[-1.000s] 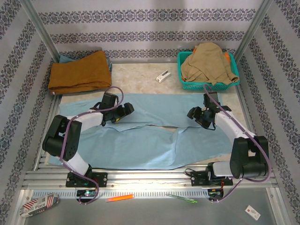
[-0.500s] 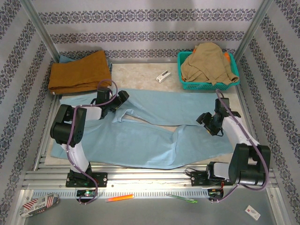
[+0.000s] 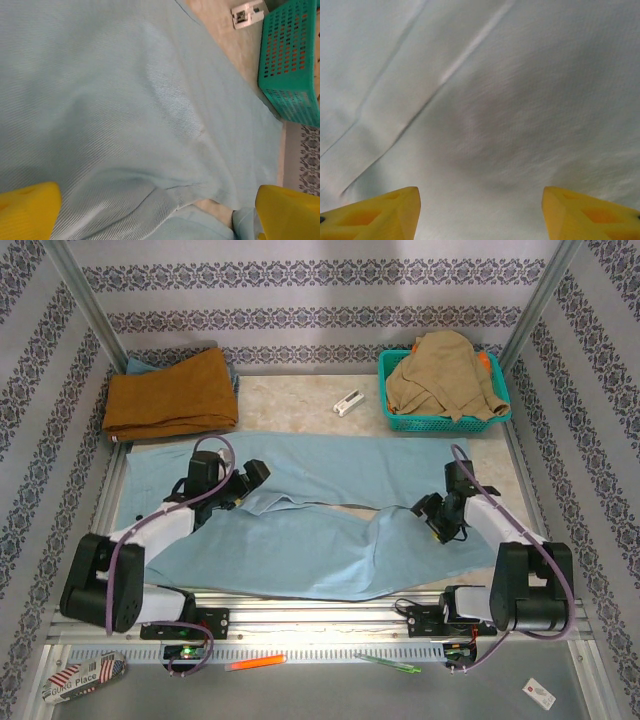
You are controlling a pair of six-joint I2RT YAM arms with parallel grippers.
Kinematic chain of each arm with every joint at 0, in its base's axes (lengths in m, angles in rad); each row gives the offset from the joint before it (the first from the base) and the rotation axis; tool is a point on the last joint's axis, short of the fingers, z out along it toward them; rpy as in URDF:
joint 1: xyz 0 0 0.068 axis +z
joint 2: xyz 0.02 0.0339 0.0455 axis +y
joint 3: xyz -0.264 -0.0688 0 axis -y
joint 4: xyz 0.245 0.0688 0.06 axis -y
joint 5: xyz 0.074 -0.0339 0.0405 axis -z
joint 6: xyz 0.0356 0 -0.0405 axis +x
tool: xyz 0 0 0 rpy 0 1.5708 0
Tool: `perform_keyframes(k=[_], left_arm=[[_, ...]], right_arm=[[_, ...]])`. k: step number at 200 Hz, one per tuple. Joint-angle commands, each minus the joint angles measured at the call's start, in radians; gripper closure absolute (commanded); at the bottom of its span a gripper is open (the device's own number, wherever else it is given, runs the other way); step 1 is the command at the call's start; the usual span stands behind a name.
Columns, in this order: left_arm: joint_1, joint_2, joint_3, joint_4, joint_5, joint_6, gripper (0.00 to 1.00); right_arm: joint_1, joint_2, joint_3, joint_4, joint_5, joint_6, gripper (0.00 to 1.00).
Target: Fold and stack the trousers
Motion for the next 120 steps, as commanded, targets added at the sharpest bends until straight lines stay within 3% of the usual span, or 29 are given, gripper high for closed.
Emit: perform_keyframes(k=[1,64,91,120], left_arm=[[0.005,-0.050,-0.011,-0.162,-0.072,0.054,0.00],[0.030,-0.073,-0.006,-0.158,-0.011,0.039,0.00],[0.030,-0.093,-0.005,-0.163,0.000,0.035,0.00],[0.032,-0.111,-0.007,-0.199,-0.008,0.028,0.00]], right_arm=[[-0.081,-0.002,-0.036,0.002,0.052,0.034,0.34],[-0.388,-0.036,-0.154,-0.033,-0.009,0.009,0.34],[-0.537,-0.137,-0.174,-0.087,-0.007,-0.037,0.34],[-0.572,-0.262,-0.125,-0.153,-0.030,-0.057,0.36]])
